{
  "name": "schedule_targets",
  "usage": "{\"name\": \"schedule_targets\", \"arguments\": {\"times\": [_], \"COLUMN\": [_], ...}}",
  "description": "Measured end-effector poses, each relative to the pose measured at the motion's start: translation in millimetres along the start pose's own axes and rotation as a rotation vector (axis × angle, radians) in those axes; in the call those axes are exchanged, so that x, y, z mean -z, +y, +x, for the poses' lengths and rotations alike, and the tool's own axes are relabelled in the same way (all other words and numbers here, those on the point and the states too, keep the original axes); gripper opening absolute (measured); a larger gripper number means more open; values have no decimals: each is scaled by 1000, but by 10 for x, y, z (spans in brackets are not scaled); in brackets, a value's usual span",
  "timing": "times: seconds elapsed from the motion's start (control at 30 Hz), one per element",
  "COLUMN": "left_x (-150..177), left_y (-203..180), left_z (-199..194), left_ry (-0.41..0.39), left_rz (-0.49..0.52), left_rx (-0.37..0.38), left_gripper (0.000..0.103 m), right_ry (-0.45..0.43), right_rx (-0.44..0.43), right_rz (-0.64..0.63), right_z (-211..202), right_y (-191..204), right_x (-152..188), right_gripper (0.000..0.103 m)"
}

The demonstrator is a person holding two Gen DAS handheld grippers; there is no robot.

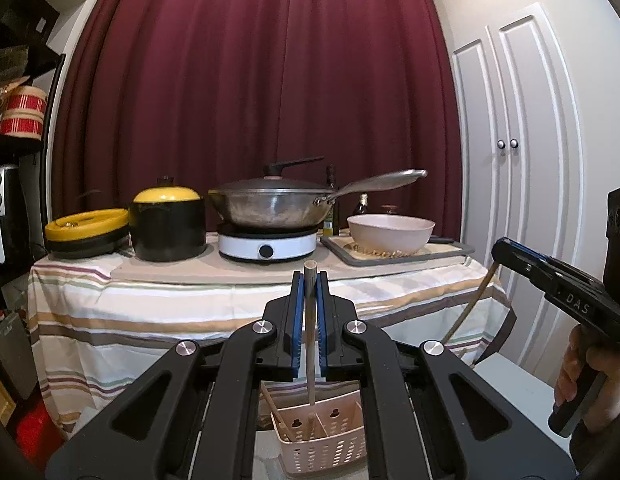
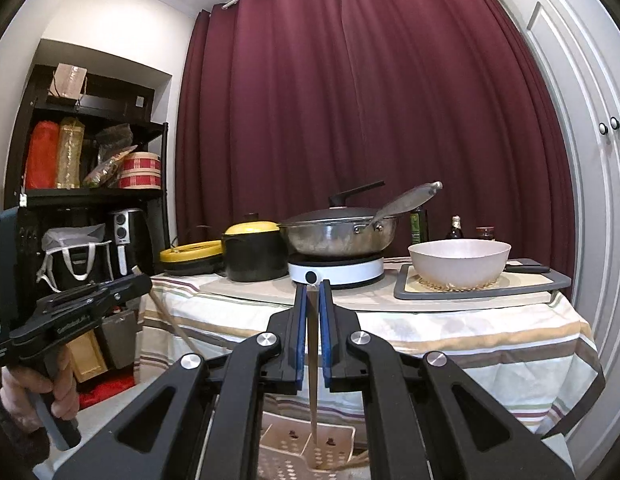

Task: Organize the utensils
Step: 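Lower the chopsticks into the caddy and open both grippers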

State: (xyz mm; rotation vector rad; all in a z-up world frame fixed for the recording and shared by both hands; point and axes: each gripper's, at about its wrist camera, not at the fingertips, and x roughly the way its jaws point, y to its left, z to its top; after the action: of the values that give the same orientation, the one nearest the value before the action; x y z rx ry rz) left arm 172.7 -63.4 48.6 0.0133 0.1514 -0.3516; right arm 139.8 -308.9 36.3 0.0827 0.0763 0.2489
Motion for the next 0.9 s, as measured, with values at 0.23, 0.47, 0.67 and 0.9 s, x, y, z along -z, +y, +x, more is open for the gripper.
{"name": "schedule_targets", "arguments": {"times": [0.23,0.47,0.67,0.9], "left_x": [300,596,529,541], "left_y": [-40,-68,-106,-193], "left_z": [298,526,292,-63], "left_ry": [74,168,104,81], "left_rz": [12,7,8,11], "left_rx": [-11,-10,-31,-54], "left_gripper": [6,30,59,68], "right_ry": [78,180,128,111], "right_rx": [27,19,27,41], "right_rz": [-19,-26,-27,-17], "right_z": [352,544,268,-116], "right_y": [-6,2,15,9], "right_x": [356,673,599,619], "right_gripper": [7,38,44,47]}}
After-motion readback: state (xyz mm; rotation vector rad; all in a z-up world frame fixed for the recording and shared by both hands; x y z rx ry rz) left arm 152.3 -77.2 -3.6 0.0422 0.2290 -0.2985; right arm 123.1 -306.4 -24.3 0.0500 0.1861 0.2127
